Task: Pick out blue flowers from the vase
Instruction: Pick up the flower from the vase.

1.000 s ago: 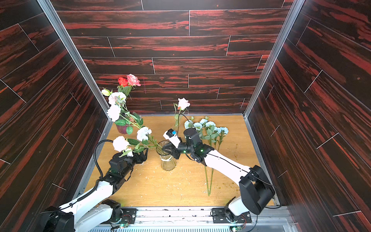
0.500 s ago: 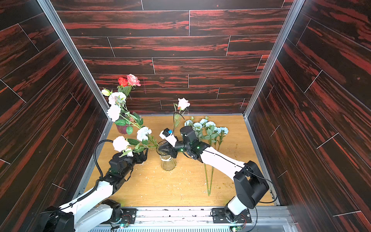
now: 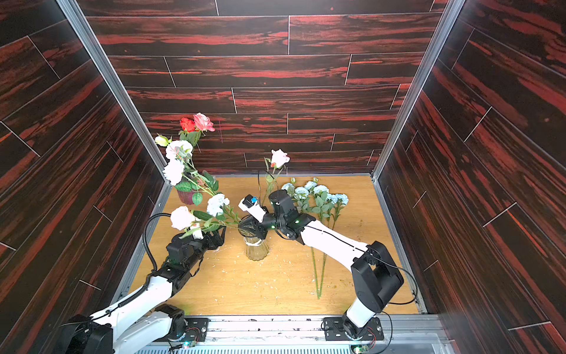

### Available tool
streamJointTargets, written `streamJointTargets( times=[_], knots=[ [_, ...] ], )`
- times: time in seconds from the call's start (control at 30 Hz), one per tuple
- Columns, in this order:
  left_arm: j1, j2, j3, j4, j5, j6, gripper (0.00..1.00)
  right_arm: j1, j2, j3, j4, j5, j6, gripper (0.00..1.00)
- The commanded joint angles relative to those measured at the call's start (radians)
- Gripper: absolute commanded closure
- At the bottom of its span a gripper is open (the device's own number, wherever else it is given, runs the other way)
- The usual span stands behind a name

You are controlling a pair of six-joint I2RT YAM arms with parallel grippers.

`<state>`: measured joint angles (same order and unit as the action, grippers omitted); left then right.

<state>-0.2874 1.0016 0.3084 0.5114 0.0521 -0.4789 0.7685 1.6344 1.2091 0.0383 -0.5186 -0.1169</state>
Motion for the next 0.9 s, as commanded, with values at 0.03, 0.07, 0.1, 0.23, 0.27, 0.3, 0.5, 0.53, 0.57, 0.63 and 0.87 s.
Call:
streamJointTargets(
  times=[0.03, 0.07, 0.1, 0.23, 0.27, 0.3, 0.5, 0.53, 0.57, 0.63, 0.87],
  knots=[
    [-0.004, -0.001, -0.009, 0.029, 0.008, 0.01, 0.16, 0.005, 0.03, 0.04, -0.045, 0.035, -0.018, 0.85],
    [-0.004, -0.001, -0.009, 0.029, 0.008, 0.01, 0.16, 0.005, 0.034, 0.046, -0.05, 0.038, -0.02, 0.85],
    [-0.004, -0.001, -0.009, 0.029, 0.009, 0.011, 0.16, 0.006, 0.035, 0.049, -0.053, 0.038, -0.021, 0.85],
    [-0.004, 0.0, -0.008, 0.029, 0.01, 0.013, 0.16, 0.007, 0.04, 0.049, -0.053, 0.037, -0.021, 0.82],
    [-0.004, 0.002, -0.008, 0.029, 0.011, 0.012, 0.16, 0.007, 0.042, 0.049, -0.052, 0.036, -0.023, 0.82],
    [-0.004, 0.003, -0.006, 0.029, 0.012, 0.013, 0.16, 0.007, 0.042, 0.05, -0.052, 0.035, -0.023, 0.82],
    [-0.004, 0.012, 0.0, 0.027, 0.016, 0.012, 0.16, 0.011, 0.051, 0.049, -0.051, 0.025, -0.024, 0.8],
    [-0.004, 0.014, 0.001, 0.027, 0.018, 0.013, 0.16, 0.011, 0.052, 0.049, -0.051, 0.023, -0.024, 0.79],
    [-0.004, 0.015, 0.002, 0.026, 0.019, 0.013, 0.16, 0.013, 0.053, 0.047, -0.051, 0.023, -0.026, 0.78],
    [-0.004, 0.019, 0.004, 0.026, 0.021, 0.013, 0.16, 0.013, 0.053, 0.045, -0.05, 0.025, -0.026, 0.76],
    [-0.004, 0.023, 0.008, 0.026, 0.024, 0.014, 0.16, 0.012, 0.049, 0.043, -0.05, 0.026, -0.026, 0.82]
  ],
)
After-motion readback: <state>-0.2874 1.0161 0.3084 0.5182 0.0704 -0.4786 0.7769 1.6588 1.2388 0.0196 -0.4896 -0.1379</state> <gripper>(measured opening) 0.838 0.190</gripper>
